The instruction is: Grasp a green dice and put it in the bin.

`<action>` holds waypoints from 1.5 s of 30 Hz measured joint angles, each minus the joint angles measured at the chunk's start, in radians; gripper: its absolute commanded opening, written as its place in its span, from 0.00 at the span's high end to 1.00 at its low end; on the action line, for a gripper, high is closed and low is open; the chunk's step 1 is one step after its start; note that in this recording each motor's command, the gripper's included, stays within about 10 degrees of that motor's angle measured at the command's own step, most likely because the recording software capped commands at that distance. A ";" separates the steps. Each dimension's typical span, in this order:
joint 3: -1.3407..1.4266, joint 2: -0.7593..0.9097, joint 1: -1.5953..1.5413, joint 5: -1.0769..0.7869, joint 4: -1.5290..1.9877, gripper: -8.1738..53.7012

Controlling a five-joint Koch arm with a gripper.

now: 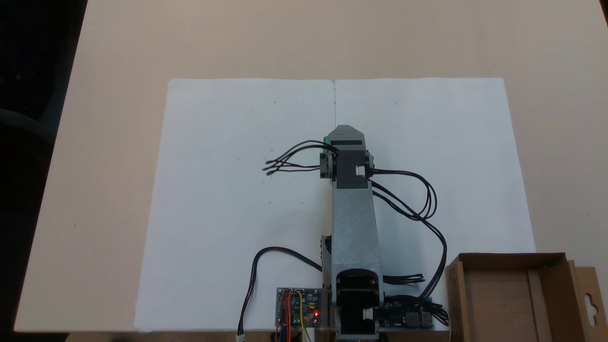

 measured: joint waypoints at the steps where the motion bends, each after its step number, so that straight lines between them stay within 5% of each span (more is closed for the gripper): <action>1: -0.037 -0.026 -0.002 0.002 0.038 0.18; 16: -0.288 -0.410 -0.018 0.130 0.179 0.18; 45: -0.388 -0.669 -0.087 0.209 0.176 0.16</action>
